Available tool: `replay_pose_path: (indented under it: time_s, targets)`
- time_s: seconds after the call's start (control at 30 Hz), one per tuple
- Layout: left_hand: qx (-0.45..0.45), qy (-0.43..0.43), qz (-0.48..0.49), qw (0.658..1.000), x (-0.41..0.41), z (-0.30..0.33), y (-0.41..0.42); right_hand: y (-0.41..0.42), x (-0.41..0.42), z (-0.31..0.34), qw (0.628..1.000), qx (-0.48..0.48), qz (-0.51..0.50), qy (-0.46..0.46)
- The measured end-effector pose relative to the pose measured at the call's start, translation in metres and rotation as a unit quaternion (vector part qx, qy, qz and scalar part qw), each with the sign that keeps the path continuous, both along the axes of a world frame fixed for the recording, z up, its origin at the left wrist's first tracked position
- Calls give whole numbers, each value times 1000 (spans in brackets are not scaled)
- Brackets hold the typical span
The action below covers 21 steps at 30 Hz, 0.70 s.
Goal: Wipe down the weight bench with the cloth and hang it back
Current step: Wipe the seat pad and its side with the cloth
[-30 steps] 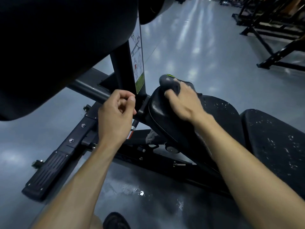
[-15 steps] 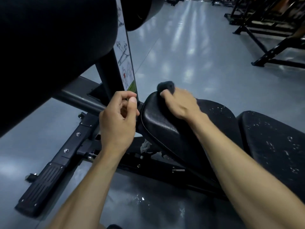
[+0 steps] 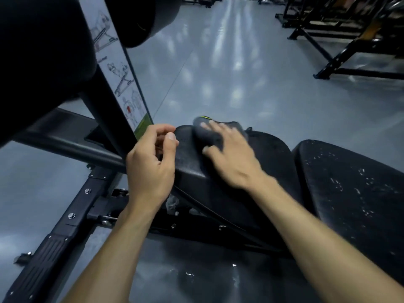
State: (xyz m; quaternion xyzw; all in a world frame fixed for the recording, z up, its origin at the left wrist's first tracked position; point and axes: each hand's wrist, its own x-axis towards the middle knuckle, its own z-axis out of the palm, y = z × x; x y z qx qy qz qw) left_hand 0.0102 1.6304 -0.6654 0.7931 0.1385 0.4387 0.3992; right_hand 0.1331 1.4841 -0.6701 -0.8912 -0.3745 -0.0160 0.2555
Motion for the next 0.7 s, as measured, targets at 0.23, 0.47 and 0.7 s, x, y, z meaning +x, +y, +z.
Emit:
replay_pose_path:
  time_s: [0.23, 0.47, 0.7]
  targets:
    - [19, 28, 1, 999, 12, -4, -7, -96, 18, -19, 997, 51, 4, 51]
    - [29, 52, -32, 998, 9, -6, -13, -118, 40, -28, 972, 58, -195, 120]
    - [21, 63, -37, 997, 13, -9, -9, -136, 31, -25, 983, 41, -139, 111]
